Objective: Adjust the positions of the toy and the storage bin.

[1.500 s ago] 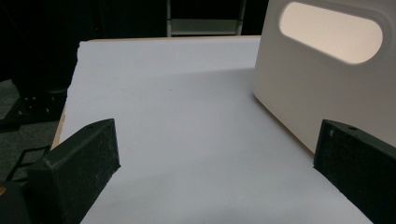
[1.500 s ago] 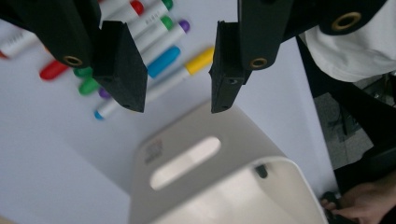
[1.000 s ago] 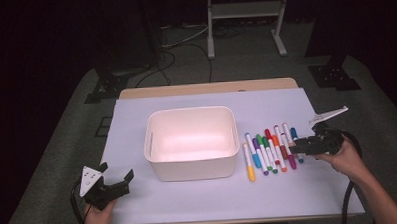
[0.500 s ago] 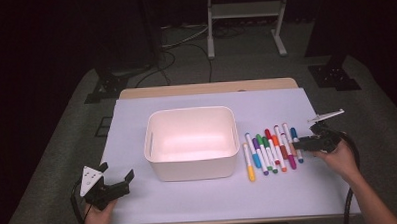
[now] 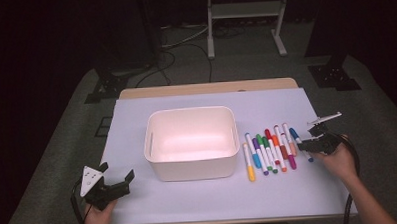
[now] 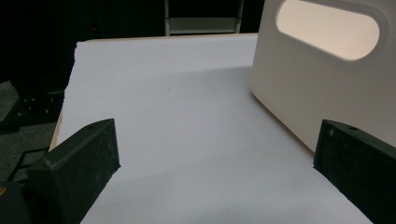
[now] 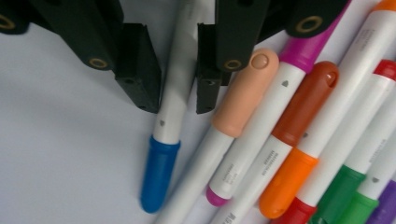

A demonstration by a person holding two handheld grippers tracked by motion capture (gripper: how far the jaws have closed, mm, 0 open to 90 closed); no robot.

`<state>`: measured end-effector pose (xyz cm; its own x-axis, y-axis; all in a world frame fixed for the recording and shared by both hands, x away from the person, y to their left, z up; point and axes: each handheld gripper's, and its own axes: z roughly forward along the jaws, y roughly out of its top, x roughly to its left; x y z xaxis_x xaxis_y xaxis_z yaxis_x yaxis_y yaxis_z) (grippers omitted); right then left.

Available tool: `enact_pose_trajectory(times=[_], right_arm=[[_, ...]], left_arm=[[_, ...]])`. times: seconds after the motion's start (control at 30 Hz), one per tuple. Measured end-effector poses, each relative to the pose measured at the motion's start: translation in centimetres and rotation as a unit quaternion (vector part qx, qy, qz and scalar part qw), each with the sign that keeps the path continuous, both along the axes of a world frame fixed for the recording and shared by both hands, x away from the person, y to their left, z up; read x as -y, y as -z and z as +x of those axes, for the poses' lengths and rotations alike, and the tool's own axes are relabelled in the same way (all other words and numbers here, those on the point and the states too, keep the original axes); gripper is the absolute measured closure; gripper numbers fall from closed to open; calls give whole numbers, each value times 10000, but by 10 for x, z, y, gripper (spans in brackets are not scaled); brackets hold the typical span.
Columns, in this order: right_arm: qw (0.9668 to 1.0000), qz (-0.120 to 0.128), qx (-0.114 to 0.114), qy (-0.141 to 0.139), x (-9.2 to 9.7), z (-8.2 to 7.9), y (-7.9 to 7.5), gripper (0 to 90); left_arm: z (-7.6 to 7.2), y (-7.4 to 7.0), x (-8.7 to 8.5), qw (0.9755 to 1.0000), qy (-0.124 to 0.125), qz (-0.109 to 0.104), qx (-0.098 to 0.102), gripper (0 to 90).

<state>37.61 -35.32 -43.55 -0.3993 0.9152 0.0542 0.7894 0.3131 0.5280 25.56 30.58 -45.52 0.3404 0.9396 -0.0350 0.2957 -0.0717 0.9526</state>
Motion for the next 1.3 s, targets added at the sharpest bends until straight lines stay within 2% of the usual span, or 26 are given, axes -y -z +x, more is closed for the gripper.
enact_pose_trajectory(times=[0.13,0.3,0.47,0.6,0.7,0.87,1.07,1.13,1.3], right_arm=[[9999,2,-32,101,3,-2,0,752],[9996,155,-140,202,7,-5,-2,758],[9988,444,-157,159,12,-15,-7,758],[9976,690,-64,44,10,-27,-19,758],[9956,929,27,-147,5,-34,-30,758],[9920,1132,142,-540,-11,-45,-51,758],[9853,1378,246,-982,-32,-51,-79,758],[9820,1496,272,-1124,-39,-52,-89,758],[9773,1426,468,-1492,-61,-54,-119,758]], left_arm=[[0,0,0,10000,4,9,-1,0],[0,0,0,10000,-3,8,2,0],[0,0,0,10000,-6,26,-16,0],[0,0,1,10000,-5,43,-19,0],[0,0,1,10000,-4,43,-12,0],[0,0,1,10000,-1,47,-10,0],[0,0,1,10000,6,47,-1,0],[0,0,1,10000,5,40,-9,0],[-1,0,1,10000,18,41,6,0]])
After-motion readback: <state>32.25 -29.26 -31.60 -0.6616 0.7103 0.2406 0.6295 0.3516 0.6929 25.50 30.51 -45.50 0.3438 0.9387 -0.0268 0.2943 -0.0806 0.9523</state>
